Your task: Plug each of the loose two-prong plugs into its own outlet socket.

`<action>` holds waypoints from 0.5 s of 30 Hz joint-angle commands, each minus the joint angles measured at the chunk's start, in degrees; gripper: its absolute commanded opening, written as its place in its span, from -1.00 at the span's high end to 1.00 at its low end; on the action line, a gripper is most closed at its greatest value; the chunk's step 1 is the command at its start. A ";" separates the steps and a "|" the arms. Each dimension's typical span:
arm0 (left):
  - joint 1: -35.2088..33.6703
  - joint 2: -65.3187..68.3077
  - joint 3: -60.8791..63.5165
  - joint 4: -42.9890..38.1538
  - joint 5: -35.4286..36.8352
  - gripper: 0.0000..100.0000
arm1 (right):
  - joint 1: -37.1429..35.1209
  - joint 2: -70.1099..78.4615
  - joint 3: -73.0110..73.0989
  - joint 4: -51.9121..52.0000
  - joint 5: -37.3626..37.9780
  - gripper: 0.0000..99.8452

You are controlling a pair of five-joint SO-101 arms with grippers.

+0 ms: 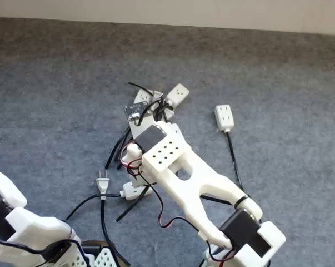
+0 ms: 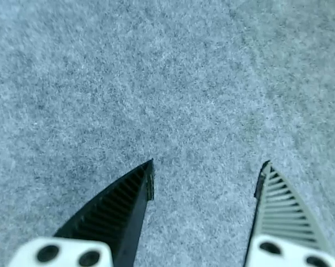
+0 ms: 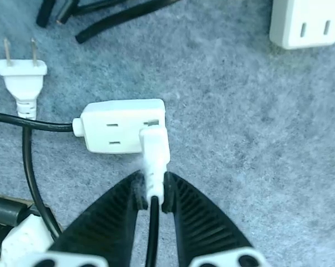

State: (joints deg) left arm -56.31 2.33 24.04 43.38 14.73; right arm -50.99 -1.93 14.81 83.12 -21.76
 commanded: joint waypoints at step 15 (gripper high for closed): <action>1.01 -0.22 -0.22 -0.88 0.26 0.39 | -0.40 -0.84 -4.70 6.64 -0.18 0.99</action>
State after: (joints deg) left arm -56.31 2.33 24.04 43.38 14.73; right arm -51.34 -1.93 14.46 86.20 -21.76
